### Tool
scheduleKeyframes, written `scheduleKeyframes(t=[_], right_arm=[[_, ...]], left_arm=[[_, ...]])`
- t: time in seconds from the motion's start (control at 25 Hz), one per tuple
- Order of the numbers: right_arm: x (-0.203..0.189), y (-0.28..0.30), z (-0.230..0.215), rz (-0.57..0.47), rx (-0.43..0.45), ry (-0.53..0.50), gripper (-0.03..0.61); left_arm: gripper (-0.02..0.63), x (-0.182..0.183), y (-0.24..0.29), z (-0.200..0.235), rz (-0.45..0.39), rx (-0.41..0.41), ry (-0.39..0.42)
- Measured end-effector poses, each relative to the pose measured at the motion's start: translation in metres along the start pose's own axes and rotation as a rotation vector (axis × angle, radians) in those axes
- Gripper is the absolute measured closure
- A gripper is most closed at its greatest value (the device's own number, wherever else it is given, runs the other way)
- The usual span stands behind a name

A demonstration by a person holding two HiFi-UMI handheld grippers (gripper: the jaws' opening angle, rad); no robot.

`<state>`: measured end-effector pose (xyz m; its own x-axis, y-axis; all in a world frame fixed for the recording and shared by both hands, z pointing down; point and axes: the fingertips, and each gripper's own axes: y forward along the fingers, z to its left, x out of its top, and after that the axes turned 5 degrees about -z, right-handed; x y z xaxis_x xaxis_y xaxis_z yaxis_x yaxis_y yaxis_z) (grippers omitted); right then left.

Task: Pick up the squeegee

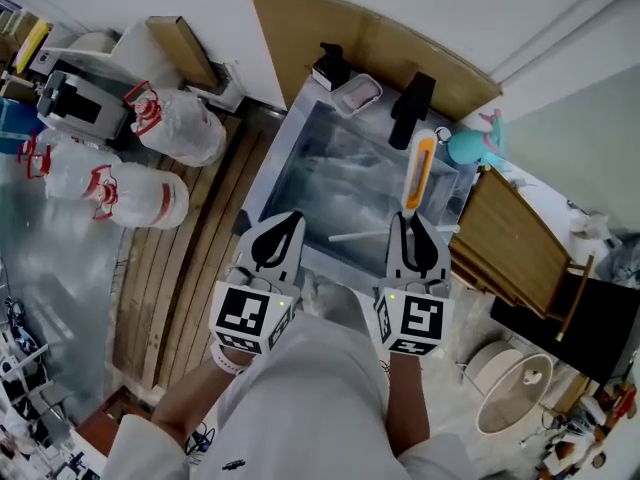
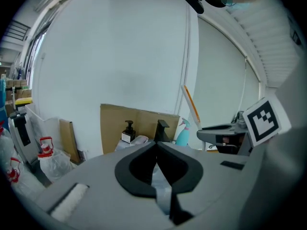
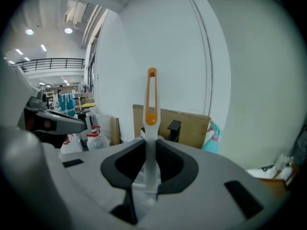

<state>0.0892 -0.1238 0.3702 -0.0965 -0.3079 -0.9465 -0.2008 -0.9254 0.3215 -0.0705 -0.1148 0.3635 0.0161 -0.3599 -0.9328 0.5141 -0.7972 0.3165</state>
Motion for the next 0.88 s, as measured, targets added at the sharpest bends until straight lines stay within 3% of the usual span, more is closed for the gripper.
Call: scheduleKeyframes(t=[0.44,0.88], right_arm=[[0.039,-0.053,-0.021,-0.099,-0.033,-0.006,0.518],[0.051,-0.087,-0.029,-0.170,-0.065,0.012,0.518]], left_arm=[[0.609,0.039,-0.035,-0.016,-0.074,0.015,0.047],[0.609,0.057,-0.058,-0.031,-0.119,0.008,0.076]])
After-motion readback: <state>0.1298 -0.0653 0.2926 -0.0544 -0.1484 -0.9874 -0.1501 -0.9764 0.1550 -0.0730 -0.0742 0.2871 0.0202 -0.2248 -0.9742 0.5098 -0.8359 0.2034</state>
